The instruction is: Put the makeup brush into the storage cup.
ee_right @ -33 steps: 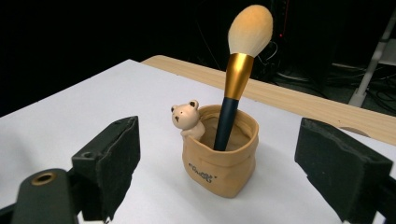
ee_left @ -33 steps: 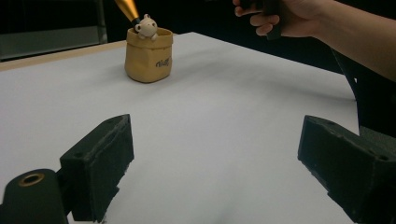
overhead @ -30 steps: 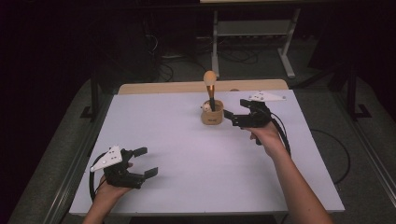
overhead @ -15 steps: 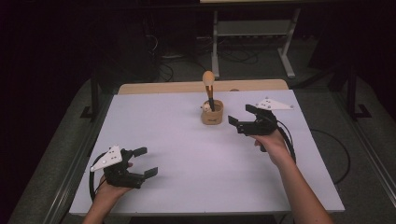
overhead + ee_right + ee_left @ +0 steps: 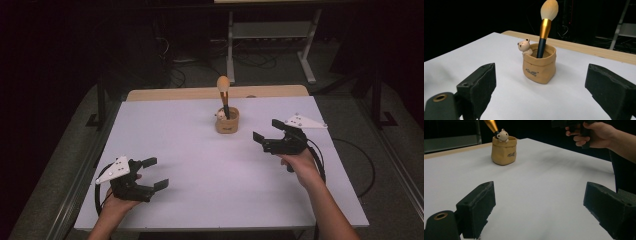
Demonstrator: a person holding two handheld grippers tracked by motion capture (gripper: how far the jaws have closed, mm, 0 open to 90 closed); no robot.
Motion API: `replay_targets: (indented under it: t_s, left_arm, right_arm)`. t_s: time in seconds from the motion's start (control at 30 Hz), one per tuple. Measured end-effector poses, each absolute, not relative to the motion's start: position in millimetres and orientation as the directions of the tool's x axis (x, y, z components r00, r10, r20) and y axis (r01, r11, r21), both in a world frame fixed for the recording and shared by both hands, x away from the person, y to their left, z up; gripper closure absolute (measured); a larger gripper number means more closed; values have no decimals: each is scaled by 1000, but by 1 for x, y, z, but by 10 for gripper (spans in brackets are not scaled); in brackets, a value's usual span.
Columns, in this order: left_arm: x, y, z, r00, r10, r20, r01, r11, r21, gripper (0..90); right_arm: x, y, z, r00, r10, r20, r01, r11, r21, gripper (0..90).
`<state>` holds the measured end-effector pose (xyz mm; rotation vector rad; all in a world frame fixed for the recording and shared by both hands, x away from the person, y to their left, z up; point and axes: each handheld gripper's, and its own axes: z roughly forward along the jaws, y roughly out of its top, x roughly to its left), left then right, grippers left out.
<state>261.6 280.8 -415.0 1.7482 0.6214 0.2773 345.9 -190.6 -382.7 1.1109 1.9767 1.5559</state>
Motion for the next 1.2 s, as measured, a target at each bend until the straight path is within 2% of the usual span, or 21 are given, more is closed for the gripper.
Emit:
replay_targets:
  t_s: [1.0,1.2]
  left_arm:
    - [266,282,-414,830,540,-141,251,-135,959,100]
    - [266,282,-414,829,540,-145,253,-131,959,100]
  right_arm:
    - [277,-222,-403,-570,800,185,307,-2,952,97]
    - [264,-224,-410,-582,798,159,309,36,950,97]
